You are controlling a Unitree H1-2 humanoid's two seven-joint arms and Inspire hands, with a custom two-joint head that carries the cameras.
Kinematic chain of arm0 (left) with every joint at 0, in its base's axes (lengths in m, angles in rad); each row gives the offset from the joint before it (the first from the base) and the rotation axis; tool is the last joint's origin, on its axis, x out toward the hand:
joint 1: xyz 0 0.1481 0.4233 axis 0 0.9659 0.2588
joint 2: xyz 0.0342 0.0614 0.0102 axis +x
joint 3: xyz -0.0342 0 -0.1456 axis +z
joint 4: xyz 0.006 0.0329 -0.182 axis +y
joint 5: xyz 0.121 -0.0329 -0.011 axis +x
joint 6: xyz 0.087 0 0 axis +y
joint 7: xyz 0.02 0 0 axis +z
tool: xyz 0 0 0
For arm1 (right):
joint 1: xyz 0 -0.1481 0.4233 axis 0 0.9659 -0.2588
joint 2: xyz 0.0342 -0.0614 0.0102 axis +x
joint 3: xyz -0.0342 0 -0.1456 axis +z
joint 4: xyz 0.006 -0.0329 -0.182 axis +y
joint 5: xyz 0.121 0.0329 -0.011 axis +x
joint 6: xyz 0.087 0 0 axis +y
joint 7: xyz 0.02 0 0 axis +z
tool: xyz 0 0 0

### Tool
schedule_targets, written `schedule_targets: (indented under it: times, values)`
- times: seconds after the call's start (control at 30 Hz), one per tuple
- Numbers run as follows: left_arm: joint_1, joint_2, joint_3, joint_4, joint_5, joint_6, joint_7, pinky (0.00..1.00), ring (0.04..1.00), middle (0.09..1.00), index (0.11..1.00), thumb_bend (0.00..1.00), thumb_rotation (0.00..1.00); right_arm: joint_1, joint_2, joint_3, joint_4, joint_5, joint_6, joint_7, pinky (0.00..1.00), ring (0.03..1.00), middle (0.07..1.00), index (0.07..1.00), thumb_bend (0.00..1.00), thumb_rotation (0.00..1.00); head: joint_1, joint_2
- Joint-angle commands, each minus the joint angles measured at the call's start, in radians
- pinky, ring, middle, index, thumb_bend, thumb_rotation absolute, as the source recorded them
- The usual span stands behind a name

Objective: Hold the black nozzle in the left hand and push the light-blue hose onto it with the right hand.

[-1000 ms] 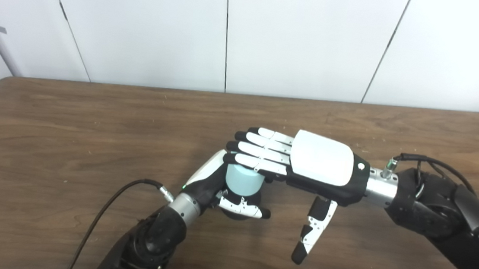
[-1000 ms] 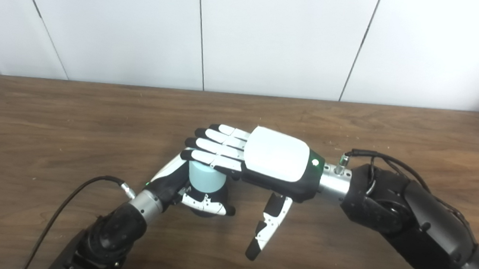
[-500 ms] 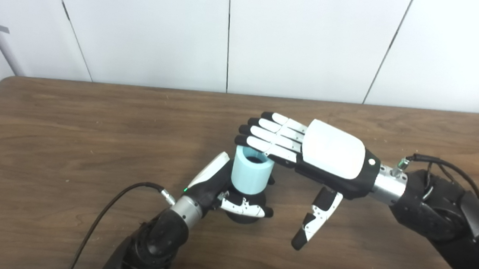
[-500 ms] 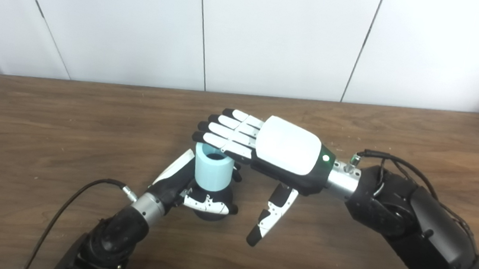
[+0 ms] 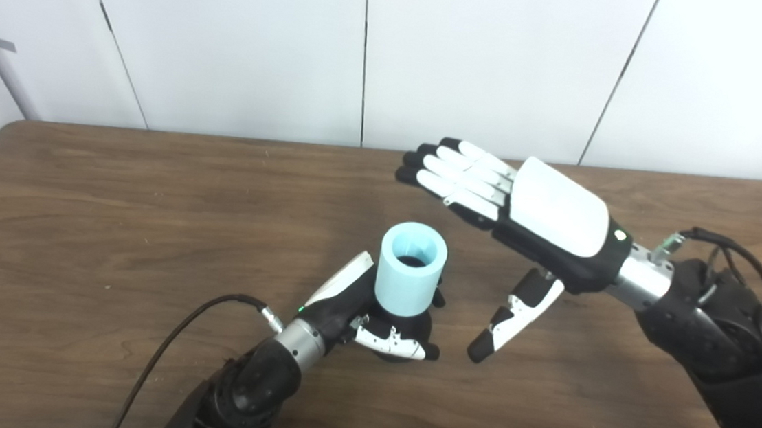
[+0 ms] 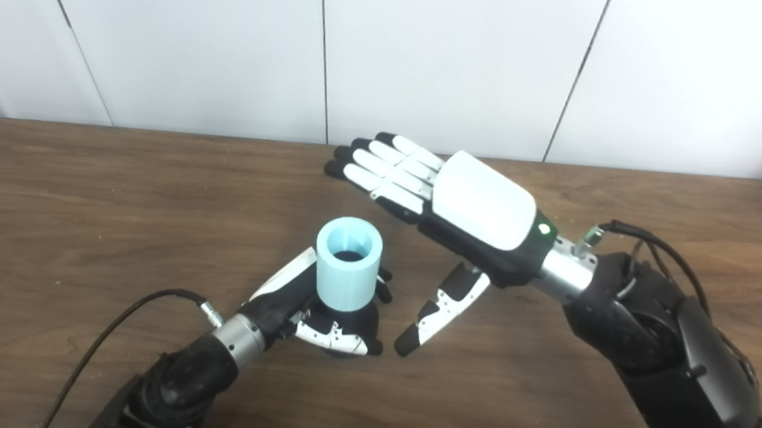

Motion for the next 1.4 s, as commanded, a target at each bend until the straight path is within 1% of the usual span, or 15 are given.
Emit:
schedule_targets:
  times: [0.0,0.03,0.1,0.13,0.2,0.33,0.47,0.6,0.77,0.87,0.97,1.07,1.23,1.3,1.37]
  values:
    - [-0.005,0.008,0.004,0.01,-0.015,0.006,-0.022,0.92,0.861,0.796,0.58,0.69,0.13,-0.001,0.013,-0.047,-0.015,0.043,0.003,-0.019,1.0,1.0,1.0,1.0,0.89,0.65,-0.001,-0.001]
    - [-0.004,0.011,0.009,0.008,-0.024,-0.001,-0.024,0.89,0.85,0.814,0.691,0.82,0.17,0.012,0.024,-0.06,-0.014,0.048,0.005,-0.022,1.0,1.0,1.0,1.0,0.89,0.65,-0.002,-0.002]
    - [-0.003,0.018,0.021,-0.001,-0.037,-0.022,-0.025,0.9,0.873,0.878,0.846,0.92,0.21,0.045,0.05,-0.088,-0.013,0.06,0.016,-0.031,1.0,1.0,1.0,1.0,0.89,0.66,-0.004,-0.002]
    - [-0.003,0.022,0.028,-0.004,-0.042,-0.038,-0.024,0.95,0.92,0.931,0.936,0.96,0.24,0.062,0.064,-0.101,-0.014,0.067,0.023,-0.034,1.0,1.0,1.0,1.0,0.88,0.66,-0.004,-0.003]
    - [-0.001,0.028,0.038,-0.006,-0.051,-0.069,-0.019,0.99,0.978,0.986,0.987,0.99,0.27,0.09,0.088,-0.121,-0.016,0.076,0.033,-0.036,1.0,1.0,1.0,1.0,0.88,0.66,-0.005,-0.004]
    - [0.007,0.029,0.072,-0.017,-0.062,-0.132,0.011,1.0,0.999,1.0,1.0,1.0,0.32,0.157,0.136,-0.157,-0.021,0.1,0.058,-0.046,1.0,1.0,1.0,1.0,0.88,0.67,0.0,-0.01]
    - [0.02,0.009,0.132,-0.009,-0.075,-0.253,0.079,1.0,1.0,1.0,1.0,1.0,0.36,0.236,0.195,-0.194,-0.008,0.179,0.091,-0.063,1.0,1.0,1.0,1.0,0.87,0.68,-0.003,-0.011]
    - [0.021,-0.022,0.185,0.025,-0.103,-0.383,0.148,1.0,1.0,1.0,1.0,1.0,0.42,0.31,0.281,-0.225,-0.004,0.285,0.17,-0.083,1.0,1.0,1.0,1.0,0.91,0.72,0.0,-0.01]
    - [0.022,-0.023,0.218,0.052,-0.181,-0.466,0.146,1.0,1.0,1.0,1.0,1.0,0.47,0.366,0.362,-0.257,0.017,0.341,0.209,-0.118,1.0,1.0,1.0,1.0,0.91,0.79,-0.003,-0.011]
    - [0.032,-0.006,0.228,0.04,-0.215,-0.482,0.127,1.0,1.0,1.0,1.0,1.0,0.49,0.386,0.38,-0.266,0.019,0.419,0.238,-0.104,1.0,1.0,1.0,1.0,0.89,0.8,0.003,-0.013]
    - [0.052,0.016,0.241,-0.001,-0.239,-0.473,0.113,1.0,1.0,1.0,1.0,1.0,0.52,0.394,0.392,-0.275,0.039,0.51,0.263,-0.091,1.0,1.0,1.0,1.0,0.87,0.86,0.011,-0.016]
    - [0.081,0.027,0.255,-0.029,-0.243,-0.487,0.117,1.0,1.0,1.0,1.0,1.0,0.56,0.393,0.409,-0.278,0.052,0.558,0.289,-0.095,1.0,1.0,1.0,1.0,0.82,0.91,0.018,-0.017]
    - [0.116,0.018,0.275,-0.009,-0.222,-0.553,0.145,1.0,1.0,1.0,1.0,1.0,0.86,0.394,0.426,-0.277,0.077,0.56,0.302,-0.1,1.0,1.0,1.0,1.0,0.77,0.96,0.019,-0.02]
    - [0.131,0.006,0.279,-0.028,-0.252,-0.541,0.145,1.0,1.0,1.0,1.0,1.0,0.91,0.395,0.431,-0.278,0.081,0.555,0.305,-0.101,1.0,1.0,1.0,1.0,0.76,0.96,0.018,-0.018]
    - [0.15,-0.008,0.278,-0.055,-0.273,-0.524,0.143,1.0,1.0,1.0,1.0,1.0,0.92,0.397,0.435,-0.277,0.081,0.547,0.307,-0.103,1.0,1.0,1.0,1.0,0.76,0.97,0.02,-0.016]
